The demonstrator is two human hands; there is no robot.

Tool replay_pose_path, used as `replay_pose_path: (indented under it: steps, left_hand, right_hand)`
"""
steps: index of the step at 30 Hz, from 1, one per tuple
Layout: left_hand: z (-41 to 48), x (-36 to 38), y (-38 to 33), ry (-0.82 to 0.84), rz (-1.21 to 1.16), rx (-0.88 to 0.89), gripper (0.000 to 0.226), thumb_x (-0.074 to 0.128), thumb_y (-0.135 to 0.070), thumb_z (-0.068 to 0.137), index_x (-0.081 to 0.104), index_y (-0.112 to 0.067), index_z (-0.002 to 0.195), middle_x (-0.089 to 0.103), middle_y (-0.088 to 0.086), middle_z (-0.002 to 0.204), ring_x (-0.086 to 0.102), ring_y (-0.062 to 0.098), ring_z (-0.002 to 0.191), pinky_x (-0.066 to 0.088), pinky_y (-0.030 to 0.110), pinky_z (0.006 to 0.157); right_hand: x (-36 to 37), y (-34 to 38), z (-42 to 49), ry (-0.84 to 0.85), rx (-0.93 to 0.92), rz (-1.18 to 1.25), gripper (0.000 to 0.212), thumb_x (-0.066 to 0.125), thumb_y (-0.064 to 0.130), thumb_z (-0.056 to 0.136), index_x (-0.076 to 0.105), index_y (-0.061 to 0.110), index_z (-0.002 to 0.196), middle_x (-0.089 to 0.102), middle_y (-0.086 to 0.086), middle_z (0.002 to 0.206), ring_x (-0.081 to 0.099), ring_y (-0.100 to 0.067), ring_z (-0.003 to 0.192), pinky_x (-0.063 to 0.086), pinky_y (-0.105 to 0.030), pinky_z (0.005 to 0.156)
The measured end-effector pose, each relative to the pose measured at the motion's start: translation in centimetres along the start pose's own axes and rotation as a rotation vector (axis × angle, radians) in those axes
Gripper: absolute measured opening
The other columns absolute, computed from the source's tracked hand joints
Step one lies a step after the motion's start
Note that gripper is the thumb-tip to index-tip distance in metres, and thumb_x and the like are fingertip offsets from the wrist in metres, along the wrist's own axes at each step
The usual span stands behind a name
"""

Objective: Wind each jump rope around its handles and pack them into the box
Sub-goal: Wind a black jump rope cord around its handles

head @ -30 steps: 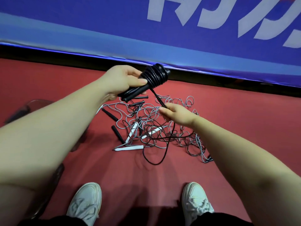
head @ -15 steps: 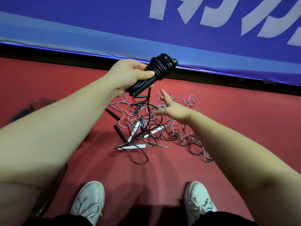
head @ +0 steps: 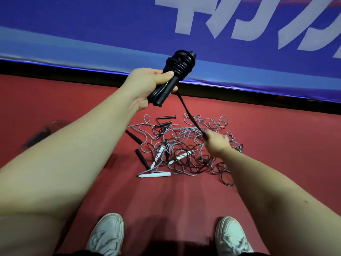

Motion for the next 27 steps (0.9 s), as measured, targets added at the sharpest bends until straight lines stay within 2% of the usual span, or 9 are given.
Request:
replay_pose_path:
  steps: [3, 6, 8, 11, 14, 16, 19, 22, 27]
  left_hand:
    - [0.1, 0.1, -0.3, -0.014, 0.041, 0.030, 0.004, 0.060, -0.005, 0.090, 0.062, -0.003, 0.087, 0.069, 0.007, 0.059, 0.068, 0.015, 0.056, 0.052, 0.021, 0.051]
    - [-0.1, 0.9, 0.9, 0.025, 0.119, 0.012, 0.003, 0.061, -0.003, 0.088, 0.063, -0.004, 0.087, 0.069, 0.005, 0.060, 0.069, 0.015, 0.057, 0.054, 0.022, 0.054]
    - [0.0, 1.4, 1.6, 0.055, 0.182, -0.001, 0.005, 0.062, -0.004, 0.088, 0.065, -0.006, 0.084, 0.070, 0.006, 0.061, 0.069, 0.014, 0.058, 0.057, 0.024, 0.059]
    - [-0.2, 2.1, 2.2, 0.116, 0.270, -0.010, 0.007, 0.062, -0.003, 0.087, 0.067, -0.007, 0.084, 0.070, 0.004, 0.061, 0.068, 0.013, 0.057, 0.057, 0.023, 0.061]
    - [-0.5, 2.3, 2.5, 0.133, 0.308, -0.015, 0.006, 0.064, -0.003, 0.086, 0.068, -0.006, 0.089, 0.070, 0.005, 0.061, 0.068, 0.014, 0.055, 0.056, 0.023, 0.056]
    - [-0.5, 2.1, 2.4, 0.134, 0.305, -0.014, 0.006, 0.063, -0.003, 0.086, 0.068, -0.006, 0.089, 0.070, 0.006, 0.063, 0.067, 0.015, 0.056, 0.058, 0.026, 0.060]
    - [-0.4, 1.0, 1.6, 0.092, 0.343, 0.017, 0.006, 0.063, -0.003, 0.086, 0.068, -0.007, 0.087, 0.070, 0.003, 0.061, 0.067, 0.012, 0.055, 0.057, 0.023, 0.060]
    - [0.5, -1.8, 2.0, -0.051, 0.478, 0.030, 0.016, 0.069, -0.006, 0.082, 0.069, -0.004, 0.098, 0.071, 0.008, 0.073, 0.068, 0.015, 0.064, 0.055, 0.025, 0.066]
    - [0.9, -3.4, 4.1, -0.126, 0.838, 0.005, 0.045, 0.076, -0.020, 0.078, 0.062, -0.005, 0.118, 0.067, 0.011, 0.113, 0.064, 0.025, 0.102, 0.048, 0.041, 0.096]
  right_hand:
    - [2.3, -4.7, 0.0, 0.212, 0.170, -0.137, 0.033, 0.040, 0.023, 0.096, 0.052, 0.013, 0.125, 0.062, -0.011, 0.114, 0.058, -0.028, 0.108, 0.044, -0.035, 0.094]
    - [3.6, -5.3, -1.0, 0.415, 0.179, -0.171, 0.071, 0.054, 0.033, 0.092, 0.017, 0.015, 0.149, 0.032, -0.016, 0.149, 0.035, -0.032, 0.135, 0.031, -0.039, 0.110]
    - [2.7, -2.2, -1.7, 0.529, 0.122, 0.227, 0.086, 0.059, 0.012, 0.086, 0.003, 0.016, 0.151, 0.022, -0.014, 0.154, 0.028, -0.030, 0.139, 0.030, -0.035, 0.109]
    - [-2.2, 3.9, -1.7, 0.425, -0.104, 0.931, 0.086, 0.053, -0.001, 0.074, 0.017, 0.023, 0.149, 0.023, -0.007, 0.154, 0.022, -0.021, 0.140, 0.022, -0.033, 0.110]
    - [-5.1, 9.1, -2.6, 0.479, -0.355, 1.145, 0.070, 0.053, 0.010, 0.069, 0.036, 0.022, 0.136, 0.049, -0.003, 0.133, 0.038, -0.016, 0.131, 0.026, -0.029, 0.109]
    - [-5.0, 11.0, -3.0, 0.528, -0.442, 1.227, 0.039, 0.052, 0.015, 0.088, 0.045, 0.017, 0.126, 0.064, -0.003, 0.105, 0.054, -0.021, 0.115, 0.034, -0.030, 0.104]
    - [-4.2, 11.3, -3.2, 0.483, -0.332, 1.356, 0.026, 0.032, 0.024, 0.103, 0.055, 0.013, 0.100, 0.043, 0.007, 0.056, 0.048, -0.011, 0.055, 0.042, -0.023, 0.065]
    - [-5.3, 10.7, -3.3, 0.311, -0.350, 1.103, 0.030, 0.032, 0.029, 0.103, 0.055, 0.018, 0.087, 0.034, 0.009, 0.055, 0.027, -0.005, 0.044, 0.026, -0.019, 0.045]
    - [-8.6, 13.1, -4.9, -0.030, -0.488, 0.012, 0.029, 0.039, 0.029, 0.100, 0.056, 0.009, 0.111, 0.063, -0.011, 0.100, 0.057, -0.027, 0.088, 0.035, -0.029, 0.068]
Point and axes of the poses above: each hand's wrist, its own z-axis towards the middle knuckle, its own x-axis out of the palm, y = z × x, the point moved 6 cm from there along z, towards the middle knuckle
